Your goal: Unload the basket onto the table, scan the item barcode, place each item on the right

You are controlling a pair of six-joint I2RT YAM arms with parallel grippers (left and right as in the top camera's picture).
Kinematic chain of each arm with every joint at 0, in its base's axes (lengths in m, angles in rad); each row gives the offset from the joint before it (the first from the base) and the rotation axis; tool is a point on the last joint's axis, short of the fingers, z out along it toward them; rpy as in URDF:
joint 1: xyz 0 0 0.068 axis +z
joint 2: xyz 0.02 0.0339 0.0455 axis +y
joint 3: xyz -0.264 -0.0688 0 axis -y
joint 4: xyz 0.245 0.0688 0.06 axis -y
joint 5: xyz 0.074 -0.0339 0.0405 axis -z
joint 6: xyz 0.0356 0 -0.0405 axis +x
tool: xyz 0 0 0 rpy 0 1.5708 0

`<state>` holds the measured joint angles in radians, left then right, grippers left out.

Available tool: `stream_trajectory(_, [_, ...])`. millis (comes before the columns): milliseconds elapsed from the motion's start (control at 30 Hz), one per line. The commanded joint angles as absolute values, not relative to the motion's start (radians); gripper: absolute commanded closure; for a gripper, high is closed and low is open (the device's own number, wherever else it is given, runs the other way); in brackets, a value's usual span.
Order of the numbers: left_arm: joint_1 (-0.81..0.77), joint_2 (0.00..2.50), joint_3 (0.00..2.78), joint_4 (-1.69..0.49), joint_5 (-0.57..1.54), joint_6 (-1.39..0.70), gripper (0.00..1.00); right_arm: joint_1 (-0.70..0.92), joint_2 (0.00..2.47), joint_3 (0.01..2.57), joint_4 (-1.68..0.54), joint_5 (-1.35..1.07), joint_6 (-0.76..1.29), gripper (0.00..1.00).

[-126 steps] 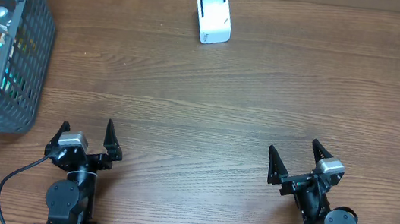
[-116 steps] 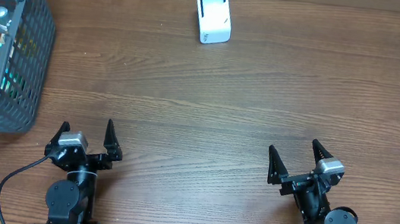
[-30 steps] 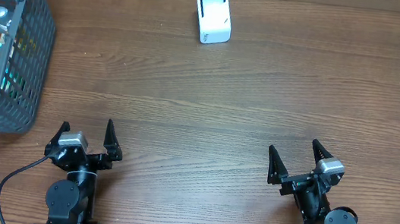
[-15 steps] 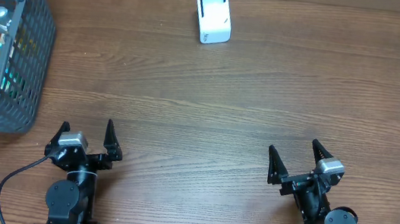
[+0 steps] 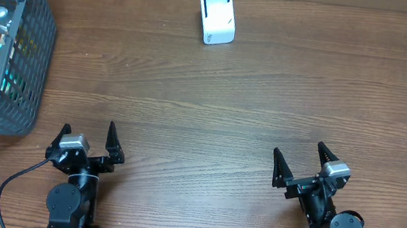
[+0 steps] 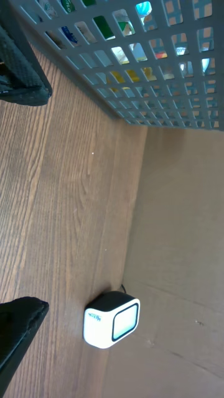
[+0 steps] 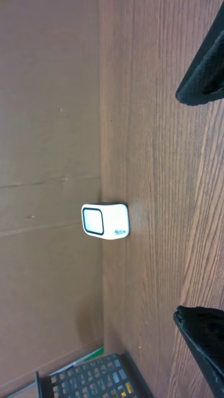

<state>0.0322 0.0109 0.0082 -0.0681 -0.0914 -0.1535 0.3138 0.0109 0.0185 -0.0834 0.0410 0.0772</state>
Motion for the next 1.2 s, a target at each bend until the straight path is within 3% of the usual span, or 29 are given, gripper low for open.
stream_trajectory(0, [0.027,0.006,0.005,-0.067,-0.104,-0.134,0.00,0.307,0.003,0.008,-0.081,0.039,0.070,0.00])
stream_trajectory(1167, [0.027,0.006,0.005,-0.009,-0.115,-0.134,0.00,0.307,0.003,0.008,-0.081,0.039,0.070,0.00])
